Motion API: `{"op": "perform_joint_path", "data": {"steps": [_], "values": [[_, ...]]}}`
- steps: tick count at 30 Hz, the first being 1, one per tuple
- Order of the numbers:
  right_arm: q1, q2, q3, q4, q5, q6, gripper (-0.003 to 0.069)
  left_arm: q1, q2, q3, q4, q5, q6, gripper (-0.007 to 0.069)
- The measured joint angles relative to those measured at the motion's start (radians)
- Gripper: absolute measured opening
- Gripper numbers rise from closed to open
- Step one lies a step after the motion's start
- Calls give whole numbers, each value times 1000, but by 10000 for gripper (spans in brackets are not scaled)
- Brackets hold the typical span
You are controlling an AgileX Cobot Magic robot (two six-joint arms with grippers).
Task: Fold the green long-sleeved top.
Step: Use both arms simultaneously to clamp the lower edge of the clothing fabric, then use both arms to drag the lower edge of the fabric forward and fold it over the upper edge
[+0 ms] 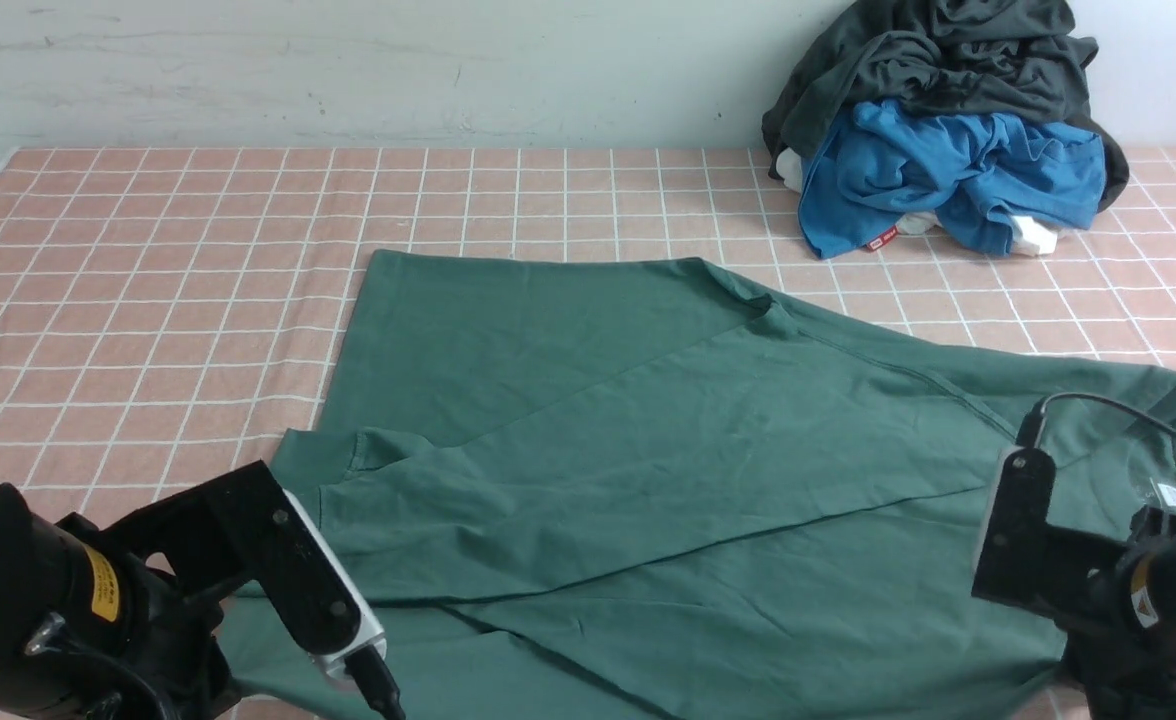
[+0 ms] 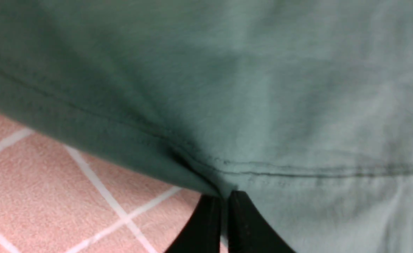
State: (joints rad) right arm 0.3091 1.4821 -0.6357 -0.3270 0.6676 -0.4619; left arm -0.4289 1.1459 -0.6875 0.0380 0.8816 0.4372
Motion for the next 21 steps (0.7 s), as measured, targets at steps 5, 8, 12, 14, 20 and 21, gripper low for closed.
{"op": "perform_joint_path", "data": {"steps": [5, 8, 12, 14, 20, 21], "values": [[0, -62, -130, 0, 191, 94, 3, 19, 0, -97, 0, 0, -198, 9], [0, -70, -230, -52, 220, 105, 3, 73, 44, -215, 0, -46, -304, 9], [-24, -39, -335, -123, 135, 136, 3, 145, 147, -356, 2, -113, -339, 9], [-72, 39, -434, -160, -14, 171, 3, 193, 277, -501, 5, -174, -340, 9], [-150, 298, -620, -202, -234, 207, 3, 260, 603, -790, 10, -266, -342, 10], [-153, 328, -643, -202, -242, 218, 3, 267, 640, -827, 11, -277, -343, 10]]}}
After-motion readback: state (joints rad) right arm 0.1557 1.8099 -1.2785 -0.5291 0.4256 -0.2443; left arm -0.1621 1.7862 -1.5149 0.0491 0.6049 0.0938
